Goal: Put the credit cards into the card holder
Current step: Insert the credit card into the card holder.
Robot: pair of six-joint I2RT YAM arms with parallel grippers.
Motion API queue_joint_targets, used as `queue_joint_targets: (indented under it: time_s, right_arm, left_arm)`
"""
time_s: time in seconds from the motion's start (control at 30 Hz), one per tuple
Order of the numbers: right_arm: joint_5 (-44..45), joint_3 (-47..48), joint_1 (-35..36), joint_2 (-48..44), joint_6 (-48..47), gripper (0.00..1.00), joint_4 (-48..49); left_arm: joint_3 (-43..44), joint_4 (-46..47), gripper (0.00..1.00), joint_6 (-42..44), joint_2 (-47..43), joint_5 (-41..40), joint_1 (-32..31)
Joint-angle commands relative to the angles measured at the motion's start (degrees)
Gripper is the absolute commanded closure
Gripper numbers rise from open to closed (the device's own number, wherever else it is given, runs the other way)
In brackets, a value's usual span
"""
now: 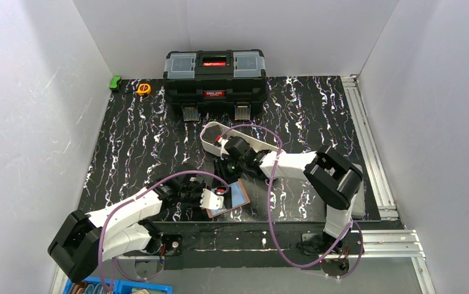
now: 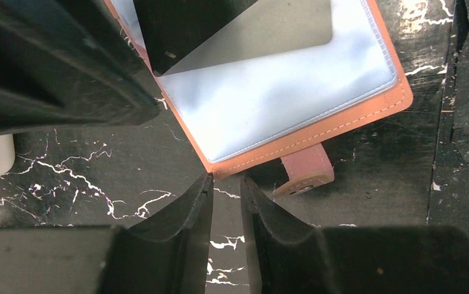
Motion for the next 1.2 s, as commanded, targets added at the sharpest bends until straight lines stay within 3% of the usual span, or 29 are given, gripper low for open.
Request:
queue_joint_targets:
  time_s: [0.0,0.83,1.03,1.17]
  right_arm:
    - [-2.0,0.8,0.2,1.4,0.6,0.61,-0.2]
    - [-2.1,1.1,0.5,-1.2,1.3,0.61,-0.8]
    - [-0.8,-5.9,-4.1,-8.5,4.2,0.61,1.6]
    - [-2.3,-12.3,-5.4,-12.3,6.2,0.69,4.6]
  left_arm:
    - [-0.1,-0.2,0.78,0.2,0.5,1.1,0.0]
    - [0.6,0.2,0.80,0.1,2.9,1.0,0.0]
    - [0.4,-0.3,0.80,0.3,2.2,0.9,0.0]
    - [0.2,-0.4,0.81,0.2,1.9,0.8,0.0]
